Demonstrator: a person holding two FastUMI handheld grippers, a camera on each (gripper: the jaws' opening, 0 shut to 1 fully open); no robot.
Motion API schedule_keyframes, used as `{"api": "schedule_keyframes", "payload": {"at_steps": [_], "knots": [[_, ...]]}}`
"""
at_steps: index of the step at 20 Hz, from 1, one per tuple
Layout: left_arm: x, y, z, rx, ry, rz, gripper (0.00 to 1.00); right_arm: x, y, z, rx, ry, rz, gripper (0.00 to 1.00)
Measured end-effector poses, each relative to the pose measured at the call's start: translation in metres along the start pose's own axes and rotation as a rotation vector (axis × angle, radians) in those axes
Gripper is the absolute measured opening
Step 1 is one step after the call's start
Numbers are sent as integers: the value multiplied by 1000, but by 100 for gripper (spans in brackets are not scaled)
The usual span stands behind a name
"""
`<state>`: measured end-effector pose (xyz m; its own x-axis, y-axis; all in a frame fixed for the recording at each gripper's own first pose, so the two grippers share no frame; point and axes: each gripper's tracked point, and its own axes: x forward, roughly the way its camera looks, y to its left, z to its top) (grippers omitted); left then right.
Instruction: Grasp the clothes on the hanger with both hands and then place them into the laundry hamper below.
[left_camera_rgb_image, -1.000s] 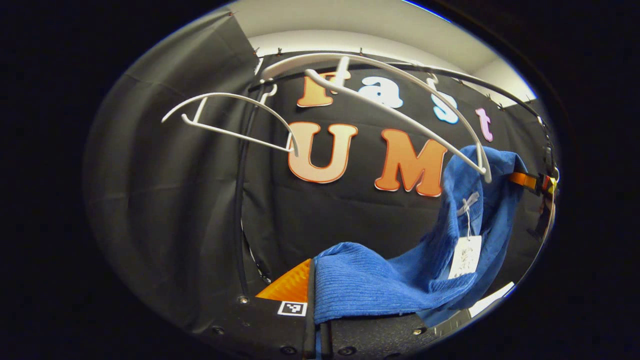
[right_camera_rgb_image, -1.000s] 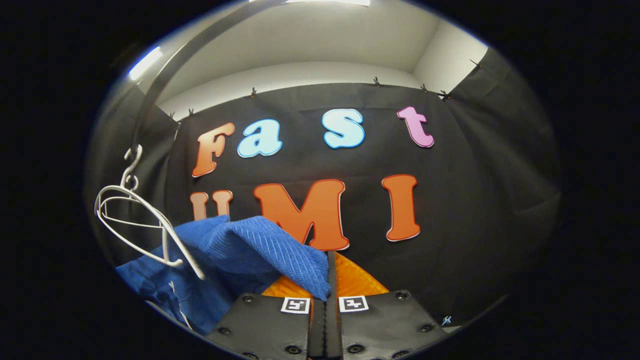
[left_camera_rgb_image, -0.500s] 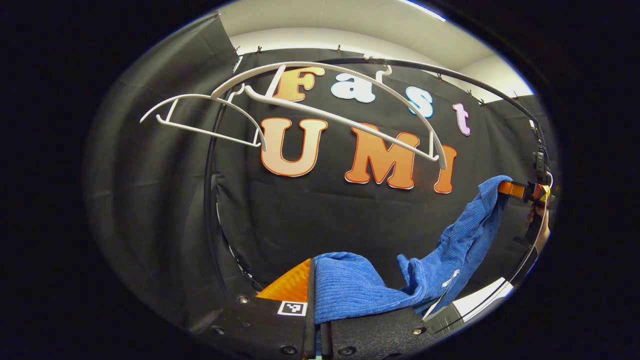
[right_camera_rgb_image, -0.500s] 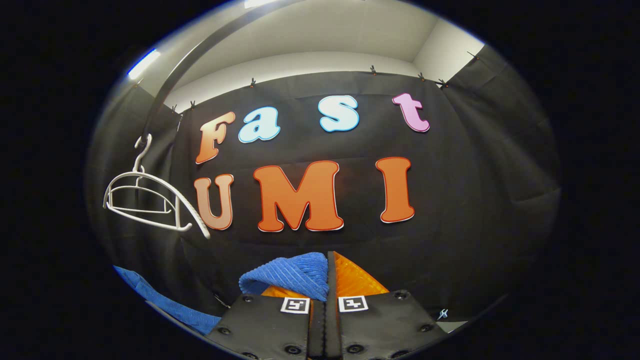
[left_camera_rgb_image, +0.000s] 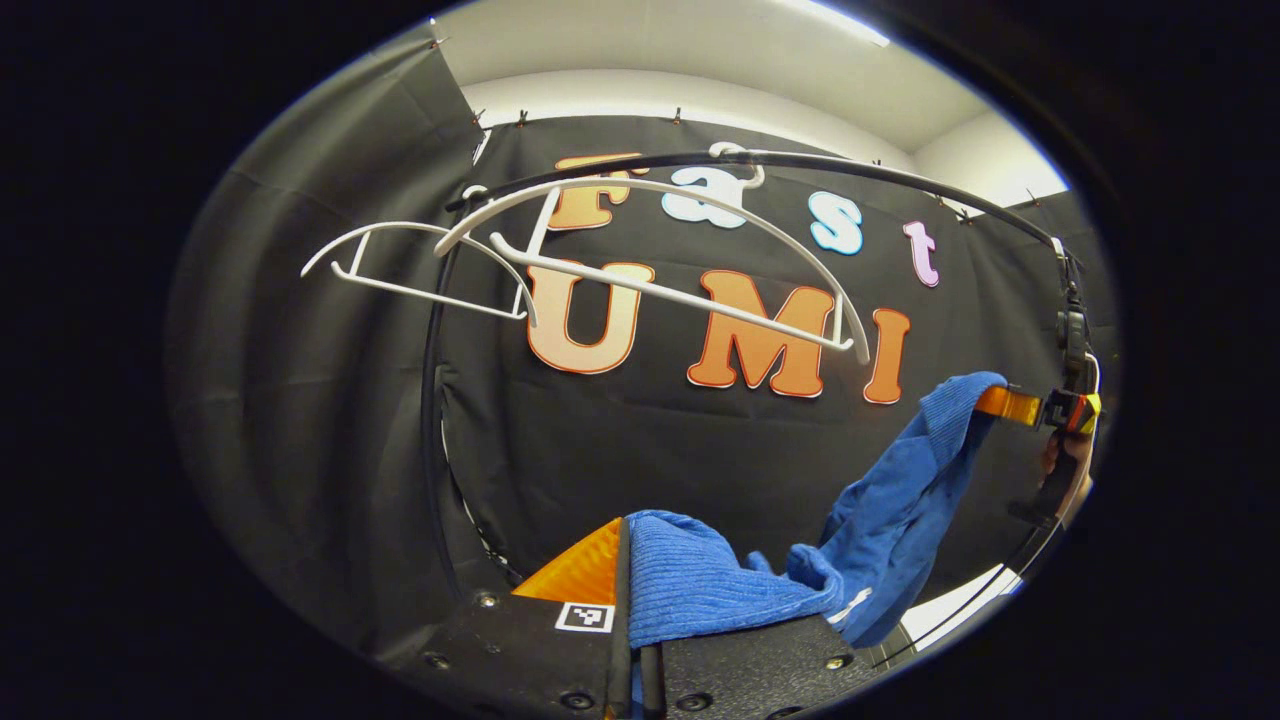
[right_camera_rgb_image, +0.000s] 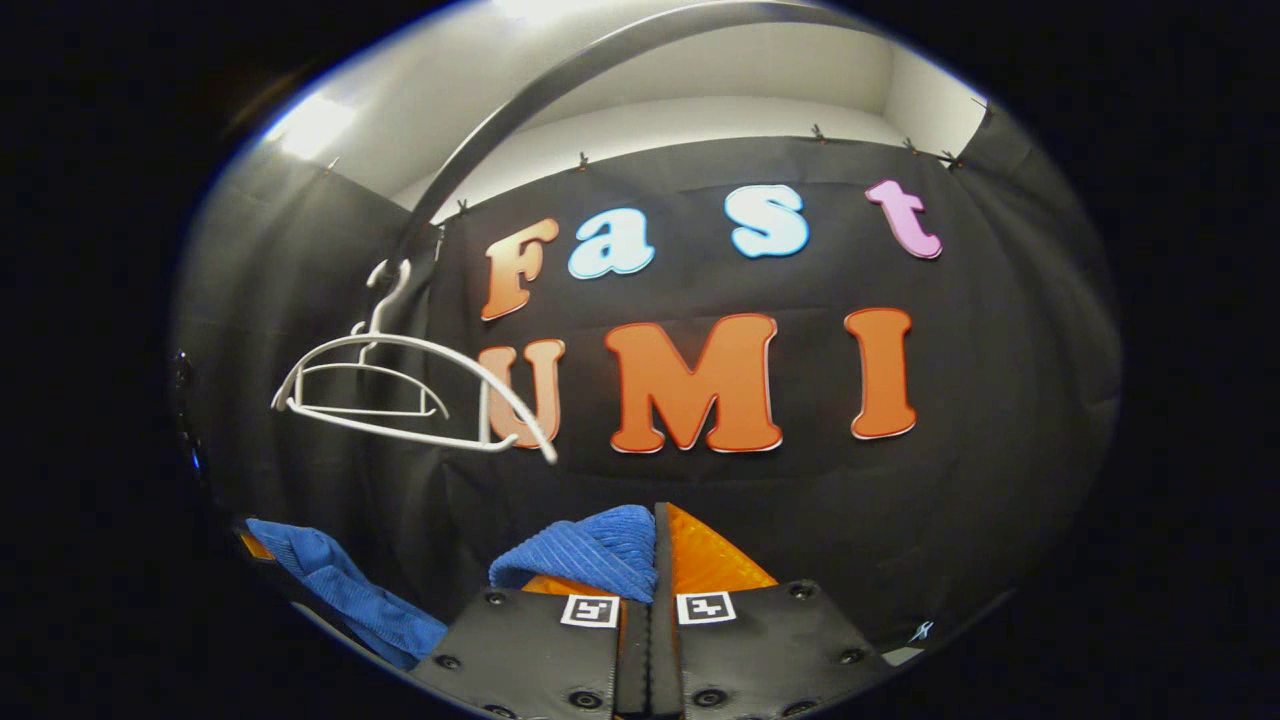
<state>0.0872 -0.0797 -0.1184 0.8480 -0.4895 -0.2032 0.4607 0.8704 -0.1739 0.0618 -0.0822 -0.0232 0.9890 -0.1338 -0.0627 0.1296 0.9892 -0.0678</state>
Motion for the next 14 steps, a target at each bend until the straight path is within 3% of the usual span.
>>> {"api": "schedule_keyframes", "payload": {"at_steps": [4,8,11,14], "knots": [[9,-8,-39,-156,61,10,5,10,68,-51,5,110,139,8],[19,-20,-99,-184,193,16,6,13,115,-130,-29,269,264,8],[27,-29,-147,-189,304,20,6,8,114,-216,-59,448,257,9],[27,-39,-203,-204,431,22,6,-6,114,-282,7,631,243,9]]}}
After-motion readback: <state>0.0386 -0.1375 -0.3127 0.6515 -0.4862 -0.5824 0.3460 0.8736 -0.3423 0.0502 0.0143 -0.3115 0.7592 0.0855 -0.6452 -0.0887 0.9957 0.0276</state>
